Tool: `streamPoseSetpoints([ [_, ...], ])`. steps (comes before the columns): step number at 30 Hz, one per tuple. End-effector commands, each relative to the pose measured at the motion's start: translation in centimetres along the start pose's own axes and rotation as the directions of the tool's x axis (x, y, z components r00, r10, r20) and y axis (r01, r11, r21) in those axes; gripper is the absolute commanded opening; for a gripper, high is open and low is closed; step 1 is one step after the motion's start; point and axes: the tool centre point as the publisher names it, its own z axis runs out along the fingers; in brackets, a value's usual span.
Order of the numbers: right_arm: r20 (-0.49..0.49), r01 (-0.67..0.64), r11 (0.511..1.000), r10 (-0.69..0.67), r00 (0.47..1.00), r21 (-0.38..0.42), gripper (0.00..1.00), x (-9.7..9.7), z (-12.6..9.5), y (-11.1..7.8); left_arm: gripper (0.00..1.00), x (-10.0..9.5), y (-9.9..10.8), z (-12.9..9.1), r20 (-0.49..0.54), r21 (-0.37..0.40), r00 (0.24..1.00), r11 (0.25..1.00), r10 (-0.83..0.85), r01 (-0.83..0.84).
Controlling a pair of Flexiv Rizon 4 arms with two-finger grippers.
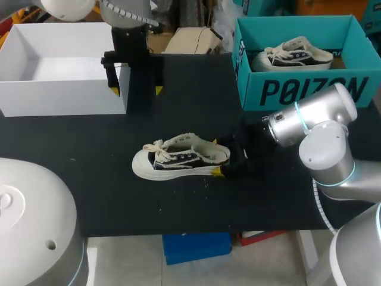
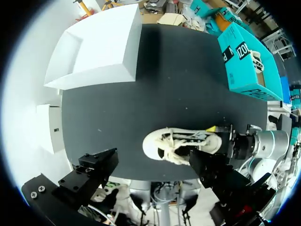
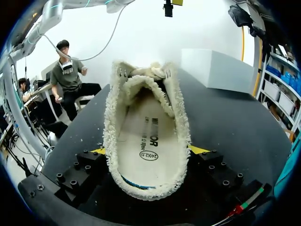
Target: Take the shoe out of the shoebox, open the shoe tongue, remove and reinsert the insole, then place the shoe into the shoebox
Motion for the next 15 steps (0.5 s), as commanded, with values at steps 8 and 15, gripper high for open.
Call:
streamPoseSetpoints([
  [8, 0.000, -0.001, 1.000, 0.001, 1.000, 0.002, 0.00, -0.1, 0.5, -0.3, 1.00, 4.7, 2.8, 4.0, 0.098, -0.073, 0.995, 0.997, -0.007, 0.015],
  [15, 0.000, -0.001, 1.000, 0.001, 1.000, 0.002, 0.00, -0.1, 0.5, -0.3, 1.00, 7.7, 3.9, 6.5, 0.168, -0.110, 0.985, 0.994, 0.044, -0.026],
])
